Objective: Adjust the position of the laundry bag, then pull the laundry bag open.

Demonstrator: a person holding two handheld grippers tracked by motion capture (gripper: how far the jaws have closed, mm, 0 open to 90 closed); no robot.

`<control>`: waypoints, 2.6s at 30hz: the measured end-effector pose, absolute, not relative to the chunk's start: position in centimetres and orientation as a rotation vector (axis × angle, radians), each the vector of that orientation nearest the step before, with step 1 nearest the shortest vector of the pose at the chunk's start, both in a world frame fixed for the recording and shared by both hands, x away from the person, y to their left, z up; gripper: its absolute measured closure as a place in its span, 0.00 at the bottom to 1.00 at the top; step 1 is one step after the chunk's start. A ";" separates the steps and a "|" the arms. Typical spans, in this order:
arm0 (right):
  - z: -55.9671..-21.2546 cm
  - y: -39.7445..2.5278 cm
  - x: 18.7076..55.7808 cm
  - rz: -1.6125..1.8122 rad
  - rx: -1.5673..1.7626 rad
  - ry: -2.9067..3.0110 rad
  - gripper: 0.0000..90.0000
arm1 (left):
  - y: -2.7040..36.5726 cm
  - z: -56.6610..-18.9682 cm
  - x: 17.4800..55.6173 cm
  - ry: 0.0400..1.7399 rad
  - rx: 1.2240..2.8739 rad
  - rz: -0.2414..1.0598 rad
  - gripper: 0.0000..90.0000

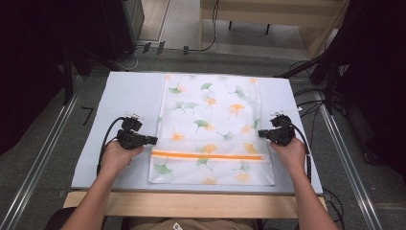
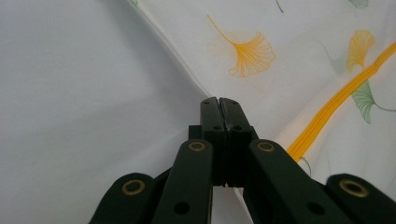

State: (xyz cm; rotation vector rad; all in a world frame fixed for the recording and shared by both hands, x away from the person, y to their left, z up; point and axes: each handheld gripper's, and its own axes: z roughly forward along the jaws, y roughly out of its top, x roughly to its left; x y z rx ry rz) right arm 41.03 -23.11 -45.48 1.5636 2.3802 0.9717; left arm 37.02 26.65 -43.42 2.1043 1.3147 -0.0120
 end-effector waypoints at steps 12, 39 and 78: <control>-45.0 -19.2 41.1 0.982 1.448 2.462 1.00 | 30.0 -42.8 36.0 1.383 2.062 0.014 1.00; -44.0 -19.4 39.9 1.019 1.417 2.407 0.70 | 30.3 -41.1 35.2 1.281 2.014 0.070 0.50; -44.2 -20.5 34.4 1.030 1.450 2.487 0.95 | 24.6 -41.3 35.8 1.094 2.121 0.040 0.41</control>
